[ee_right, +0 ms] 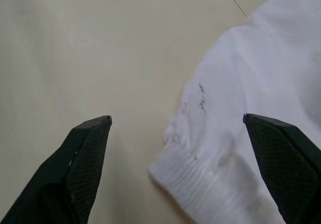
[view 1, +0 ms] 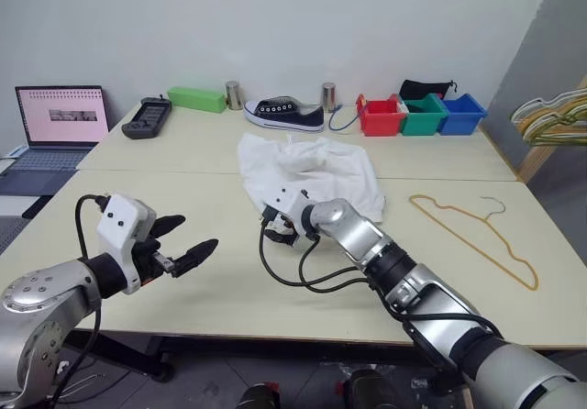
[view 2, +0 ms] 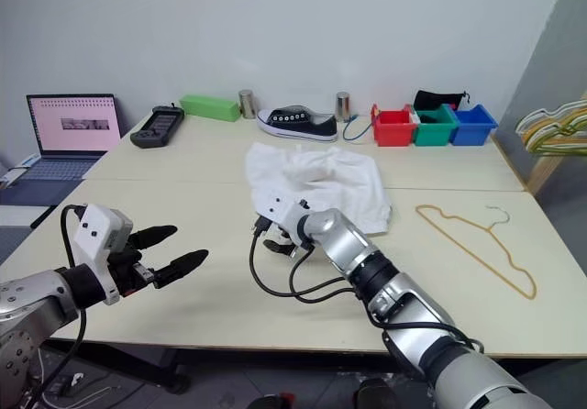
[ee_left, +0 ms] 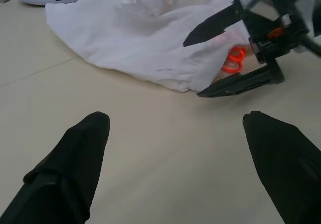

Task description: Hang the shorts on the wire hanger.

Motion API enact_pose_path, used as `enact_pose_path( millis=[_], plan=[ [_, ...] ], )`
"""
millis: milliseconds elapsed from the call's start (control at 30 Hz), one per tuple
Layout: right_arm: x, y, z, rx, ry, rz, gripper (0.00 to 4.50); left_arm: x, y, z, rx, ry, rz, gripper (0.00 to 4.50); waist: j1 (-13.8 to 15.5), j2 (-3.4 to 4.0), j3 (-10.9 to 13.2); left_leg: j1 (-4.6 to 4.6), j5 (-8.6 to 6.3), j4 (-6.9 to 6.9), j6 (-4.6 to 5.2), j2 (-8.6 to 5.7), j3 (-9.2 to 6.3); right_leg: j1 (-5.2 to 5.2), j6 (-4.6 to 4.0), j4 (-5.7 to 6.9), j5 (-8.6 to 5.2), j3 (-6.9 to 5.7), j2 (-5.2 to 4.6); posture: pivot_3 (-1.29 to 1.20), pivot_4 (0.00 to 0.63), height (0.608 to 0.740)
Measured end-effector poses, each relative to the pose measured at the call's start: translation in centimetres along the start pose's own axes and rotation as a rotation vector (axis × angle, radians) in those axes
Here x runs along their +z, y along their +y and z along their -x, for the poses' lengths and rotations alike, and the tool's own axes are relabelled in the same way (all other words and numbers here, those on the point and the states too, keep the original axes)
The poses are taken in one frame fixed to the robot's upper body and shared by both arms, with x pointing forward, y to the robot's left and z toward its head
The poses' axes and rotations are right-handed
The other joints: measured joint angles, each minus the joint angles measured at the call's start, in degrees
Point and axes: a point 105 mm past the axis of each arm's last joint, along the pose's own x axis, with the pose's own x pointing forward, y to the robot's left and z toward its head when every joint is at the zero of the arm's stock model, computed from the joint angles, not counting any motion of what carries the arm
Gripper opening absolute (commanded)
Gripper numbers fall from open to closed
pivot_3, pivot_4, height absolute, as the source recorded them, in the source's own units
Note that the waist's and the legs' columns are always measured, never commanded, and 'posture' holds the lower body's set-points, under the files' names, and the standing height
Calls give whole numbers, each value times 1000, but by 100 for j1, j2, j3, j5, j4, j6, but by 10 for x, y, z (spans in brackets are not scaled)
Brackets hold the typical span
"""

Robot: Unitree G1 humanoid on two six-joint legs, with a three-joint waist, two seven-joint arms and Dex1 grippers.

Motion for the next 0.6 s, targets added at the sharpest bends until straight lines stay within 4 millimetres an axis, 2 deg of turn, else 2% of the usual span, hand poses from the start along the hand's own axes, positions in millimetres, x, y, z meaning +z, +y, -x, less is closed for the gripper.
enact_pose_path(
  millis=[133, 300, 367, 600],
  plan=[
    [-18, 7, -11, -5, 50, 2, 4446, 3, -5, -2, -9, -5, -10, 4500, 11, 2, 1, 7, 0, -5, -2, 0, -50, -1, -7, 2, -1, -5, 28, -57, 21, 740],
    [-33, -4, -10, -25, 88, -60, 3233, 3, -6, -2, -13, -7, -4, 4500, 44, 12, 5, 26, 0, -5, -4, -5, -66, 8, -9, 4, -1, -4, 34, -65, 18, 740],
    [-38, -8, -10, -47, 99, -75, 2719, 3, -5, -2, -12, -6, -4, 4500, 58, 13, 5, 37, -1, -6, -5, -5, -71, 13, -39, 7, -11, -3, 37, -65, 15, 740],
    [-41, -7, -15, -60, 115, -81, 1013, 9, -5, -5, -25, -22, -17, 4500, 98, 10, 3, 68, -6, -6, -13, -7, -74, 9, -72, 72, -28, 2, 37, -67, 12, 740]
  ],
)
